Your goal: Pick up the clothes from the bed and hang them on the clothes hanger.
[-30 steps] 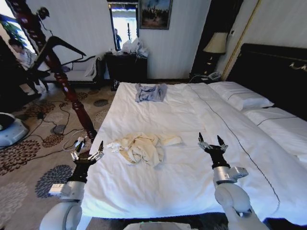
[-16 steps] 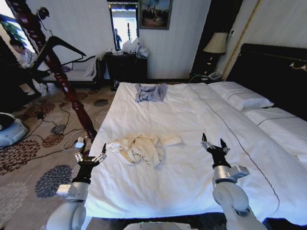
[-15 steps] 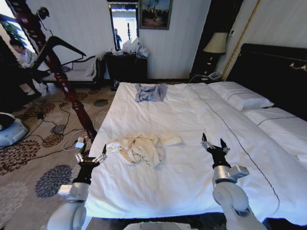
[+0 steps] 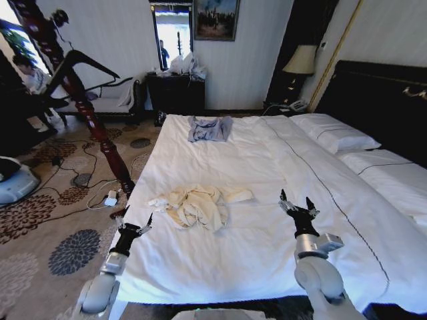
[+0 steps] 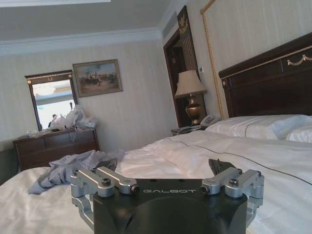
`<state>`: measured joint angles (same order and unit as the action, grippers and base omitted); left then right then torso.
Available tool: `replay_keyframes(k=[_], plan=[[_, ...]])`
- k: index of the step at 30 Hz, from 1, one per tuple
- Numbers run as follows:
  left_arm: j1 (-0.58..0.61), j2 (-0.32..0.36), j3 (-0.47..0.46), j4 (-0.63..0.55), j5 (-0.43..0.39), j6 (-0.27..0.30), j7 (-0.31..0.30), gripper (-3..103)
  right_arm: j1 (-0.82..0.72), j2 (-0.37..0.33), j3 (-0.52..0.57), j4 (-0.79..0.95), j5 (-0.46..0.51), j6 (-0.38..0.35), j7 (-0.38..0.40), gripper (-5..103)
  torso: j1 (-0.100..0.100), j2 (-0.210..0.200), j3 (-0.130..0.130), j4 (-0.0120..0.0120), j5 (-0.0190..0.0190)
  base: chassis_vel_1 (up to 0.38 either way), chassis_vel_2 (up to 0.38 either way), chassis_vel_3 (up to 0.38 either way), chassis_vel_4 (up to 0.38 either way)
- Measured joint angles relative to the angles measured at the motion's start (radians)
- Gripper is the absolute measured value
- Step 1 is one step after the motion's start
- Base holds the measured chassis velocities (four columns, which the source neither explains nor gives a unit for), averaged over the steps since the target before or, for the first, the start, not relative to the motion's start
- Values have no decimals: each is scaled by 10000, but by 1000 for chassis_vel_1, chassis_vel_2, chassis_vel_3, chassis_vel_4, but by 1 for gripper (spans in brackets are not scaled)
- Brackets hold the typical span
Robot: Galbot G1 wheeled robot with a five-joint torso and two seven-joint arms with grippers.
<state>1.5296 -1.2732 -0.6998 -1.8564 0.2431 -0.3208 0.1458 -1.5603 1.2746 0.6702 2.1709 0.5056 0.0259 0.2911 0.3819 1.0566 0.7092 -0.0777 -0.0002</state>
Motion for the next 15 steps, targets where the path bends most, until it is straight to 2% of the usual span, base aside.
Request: replay_keyframes(k=[9, 15], plan=[[-1114, 299, 1220, 836, 192, 43, 13, 100, 41, 37, -23, -217, -27, 85, 93, 100, 0, 0, 0, -1, 1, 0, 0, 0, 0], [-2204, 215, 1833, 1485, -366, 19, -237, 100, 87, 186, -83, -375, -153, 264, 101, 100, 0, -1, 0, 1, 3, 0, 0, 0, 0]])
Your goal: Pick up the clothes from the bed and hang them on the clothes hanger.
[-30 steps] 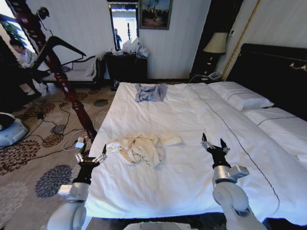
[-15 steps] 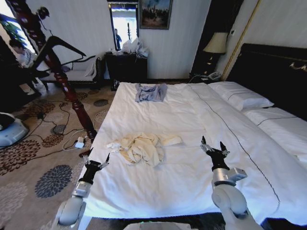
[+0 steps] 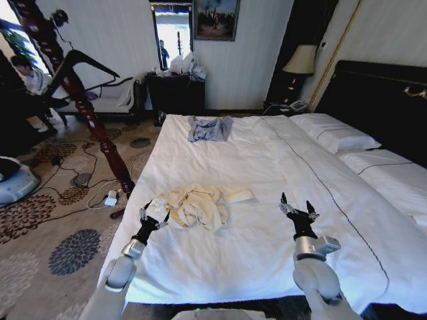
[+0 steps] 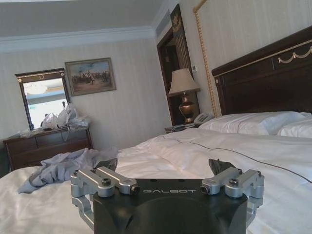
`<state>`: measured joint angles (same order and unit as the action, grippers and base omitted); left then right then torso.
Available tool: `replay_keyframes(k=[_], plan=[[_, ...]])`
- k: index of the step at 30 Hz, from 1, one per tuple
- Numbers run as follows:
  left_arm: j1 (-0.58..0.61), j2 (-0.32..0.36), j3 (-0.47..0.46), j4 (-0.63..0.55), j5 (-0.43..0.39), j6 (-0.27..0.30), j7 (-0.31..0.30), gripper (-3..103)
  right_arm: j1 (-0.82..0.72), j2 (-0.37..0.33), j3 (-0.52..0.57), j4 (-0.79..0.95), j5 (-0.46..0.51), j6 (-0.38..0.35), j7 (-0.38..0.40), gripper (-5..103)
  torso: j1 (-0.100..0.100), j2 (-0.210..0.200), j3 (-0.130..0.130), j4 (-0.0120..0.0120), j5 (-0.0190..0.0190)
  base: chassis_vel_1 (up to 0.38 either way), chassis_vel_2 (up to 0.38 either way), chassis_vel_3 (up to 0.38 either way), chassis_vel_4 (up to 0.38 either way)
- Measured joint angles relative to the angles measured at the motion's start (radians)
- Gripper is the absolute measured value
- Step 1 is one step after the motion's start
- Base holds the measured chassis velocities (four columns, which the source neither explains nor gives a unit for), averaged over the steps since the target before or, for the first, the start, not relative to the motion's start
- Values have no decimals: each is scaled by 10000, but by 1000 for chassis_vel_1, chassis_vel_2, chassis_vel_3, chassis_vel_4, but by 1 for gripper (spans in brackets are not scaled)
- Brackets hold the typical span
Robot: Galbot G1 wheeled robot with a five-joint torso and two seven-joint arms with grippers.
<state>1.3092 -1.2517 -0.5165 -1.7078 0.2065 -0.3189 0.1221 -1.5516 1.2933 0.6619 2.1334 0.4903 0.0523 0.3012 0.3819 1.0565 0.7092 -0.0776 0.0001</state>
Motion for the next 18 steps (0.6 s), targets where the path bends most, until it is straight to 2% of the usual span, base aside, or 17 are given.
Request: replay_keyframes(k=[2, 7, 12, 18], plan=[[-736, 58, 455, 421, -175, -8, 53, 100, 2, 34, -24, -12, -27, 26, 11, 100, 0, 0, 1, -1, 1, 0, 0, 0, 0], [-1676, 140, 1116, 1131, -219, -92, 355, 100, 64, 108, -127, -9, -72, 19, 16, 100, 1, 0, 0, -3, 0, 0, 0, 0, 0], [-1918, 134, 1472, 1621, 157, -293, 426, 100, 54, 185, -176, -10, -131, 9, 29, 100, 1, -1, 1, 0, -2, 0, 0, 0, 0], [-1649, 346, 1646, 1418, 298, -296, 610, 100, 15, 226, -119, 39, -153, 13, 35, 100, -1, 0, 0, 2, 0, 0, 0, 0, 0]])
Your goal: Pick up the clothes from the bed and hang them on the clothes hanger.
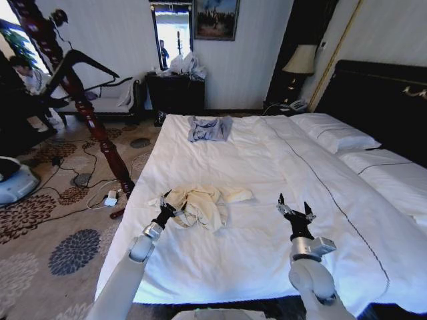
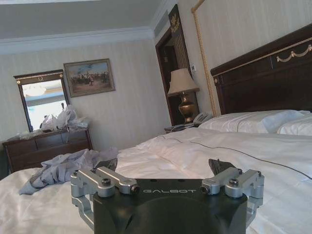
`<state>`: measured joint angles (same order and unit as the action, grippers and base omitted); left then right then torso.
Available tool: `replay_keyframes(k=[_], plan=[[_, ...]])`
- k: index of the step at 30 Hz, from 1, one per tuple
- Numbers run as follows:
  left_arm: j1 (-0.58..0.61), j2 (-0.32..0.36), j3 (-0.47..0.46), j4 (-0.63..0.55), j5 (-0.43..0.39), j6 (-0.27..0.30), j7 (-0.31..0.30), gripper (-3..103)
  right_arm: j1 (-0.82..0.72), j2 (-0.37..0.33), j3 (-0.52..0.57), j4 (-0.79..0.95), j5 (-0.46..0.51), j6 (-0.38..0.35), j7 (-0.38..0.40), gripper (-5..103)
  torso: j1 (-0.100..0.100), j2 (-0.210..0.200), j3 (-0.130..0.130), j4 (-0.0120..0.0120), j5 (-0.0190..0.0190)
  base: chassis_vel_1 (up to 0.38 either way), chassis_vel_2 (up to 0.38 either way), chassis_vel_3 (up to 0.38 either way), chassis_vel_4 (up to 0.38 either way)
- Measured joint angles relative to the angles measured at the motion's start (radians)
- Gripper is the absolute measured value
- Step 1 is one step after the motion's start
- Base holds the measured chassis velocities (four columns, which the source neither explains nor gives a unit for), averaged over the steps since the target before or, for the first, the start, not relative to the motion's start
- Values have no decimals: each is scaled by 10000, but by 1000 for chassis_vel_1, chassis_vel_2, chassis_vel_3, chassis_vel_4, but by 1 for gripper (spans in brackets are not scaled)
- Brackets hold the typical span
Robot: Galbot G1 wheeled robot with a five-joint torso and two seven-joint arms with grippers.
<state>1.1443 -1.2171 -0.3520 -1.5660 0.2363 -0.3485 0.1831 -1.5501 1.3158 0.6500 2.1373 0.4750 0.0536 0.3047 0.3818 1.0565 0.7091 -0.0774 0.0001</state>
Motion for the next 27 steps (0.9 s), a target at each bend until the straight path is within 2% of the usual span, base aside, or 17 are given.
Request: replay_keyframes(k=[14, 19, 20, 22, 26, 27], plan=[[-397, -36, 583, 411, 333, -43, 147, 100, -46, 53, -89, -1, -148, -4, 101, 100, 0, 0, 0, -3, 0, 0, 0, 0, 0], [-733, -173, 728, 697, 364, -84, -100, 102, -164, 56, -29, 66, -173, -4, 157, 100, 0, 0, 0, -4, -1, 0, 0, 0, 0], [-870, -207, 805, 781, 368, -115, -187, 96, -187, 65, -23, 77, -194, -5, 178, 100, 0, 0, 0, -5, -1, 0, 0, 0, 0], [-939, -205, 860, 821, 368, -121, -233, 96, -206, 81, -22, 89, -217, -4, 187, 100, 0, 0, 0, -5, 0, 0, 0, 0, 0], [-1083, -99, 1037, 942, 369, -167, -236, 75, -315, 153, -58, 141, -319, 4, 196, 100, 0, 0, 0, -3, 0, 0, 0, 0, 0], [-1083, -99, 1037, 942, 369, -167, -236, 75, -315, 153, -58, 141, -319, 4, 196, 100, 0, 0, 0, -3, 0, 0, 0, 0, 0]])
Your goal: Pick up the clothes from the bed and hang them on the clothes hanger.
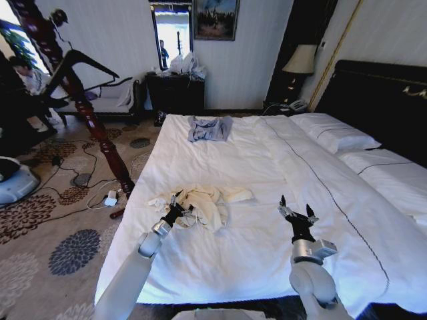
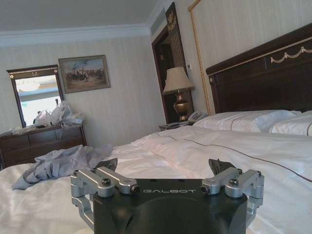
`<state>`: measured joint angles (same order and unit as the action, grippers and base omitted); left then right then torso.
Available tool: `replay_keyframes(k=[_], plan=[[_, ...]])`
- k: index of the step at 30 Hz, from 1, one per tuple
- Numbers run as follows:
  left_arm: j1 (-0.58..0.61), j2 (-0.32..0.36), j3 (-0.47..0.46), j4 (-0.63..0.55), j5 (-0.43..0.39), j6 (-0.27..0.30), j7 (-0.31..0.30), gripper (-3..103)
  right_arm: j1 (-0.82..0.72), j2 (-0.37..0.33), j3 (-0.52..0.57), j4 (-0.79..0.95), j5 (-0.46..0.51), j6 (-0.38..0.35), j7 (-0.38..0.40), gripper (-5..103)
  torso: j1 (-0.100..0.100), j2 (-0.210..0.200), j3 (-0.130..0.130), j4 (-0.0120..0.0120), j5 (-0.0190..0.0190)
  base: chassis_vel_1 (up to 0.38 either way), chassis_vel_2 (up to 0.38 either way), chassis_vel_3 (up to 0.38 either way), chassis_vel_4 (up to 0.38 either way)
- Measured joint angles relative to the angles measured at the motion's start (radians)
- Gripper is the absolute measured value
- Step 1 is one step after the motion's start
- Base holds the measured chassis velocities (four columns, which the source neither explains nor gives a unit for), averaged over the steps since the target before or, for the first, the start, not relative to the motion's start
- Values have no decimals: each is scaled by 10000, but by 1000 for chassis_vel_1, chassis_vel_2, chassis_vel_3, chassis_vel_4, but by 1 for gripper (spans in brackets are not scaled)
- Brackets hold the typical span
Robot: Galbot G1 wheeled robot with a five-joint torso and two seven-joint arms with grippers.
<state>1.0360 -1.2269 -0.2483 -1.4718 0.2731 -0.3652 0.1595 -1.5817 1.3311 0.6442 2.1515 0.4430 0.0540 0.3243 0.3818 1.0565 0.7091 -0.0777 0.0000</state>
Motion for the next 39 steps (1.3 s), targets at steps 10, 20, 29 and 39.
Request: replay_keyframes(k=[10, 20, 29, 39], plan=[[-19, -199, 33, 201, 86, -93, 55, 42, -122, -21, -7, 139, -46, -21, 92, 100, 0, 0, 0, -1, -1, 0, 0, 0, 0], [-13, -180, 89, 116, 162, -209, -47, 4, -212, -14, -66, 188, -186, -27, 148, 100, 0, 0, 0, 1, 0, 0, 0, 0, 0], [-390, 299, 158, -1040, -1272, 692, -629, 2, -256, -134, 30, 205, -175, -13, 236, 100, 0, 0, 1, 2, -3, 0, 0, 0, 0], [-4454, 2612, 920, -3492, -8038, 4198, -2658, 2, 220, -384, -911, -424, -69, 736, -157, 100, 1, 0, 1, 0, -4, 0, 0, 0, 0]])
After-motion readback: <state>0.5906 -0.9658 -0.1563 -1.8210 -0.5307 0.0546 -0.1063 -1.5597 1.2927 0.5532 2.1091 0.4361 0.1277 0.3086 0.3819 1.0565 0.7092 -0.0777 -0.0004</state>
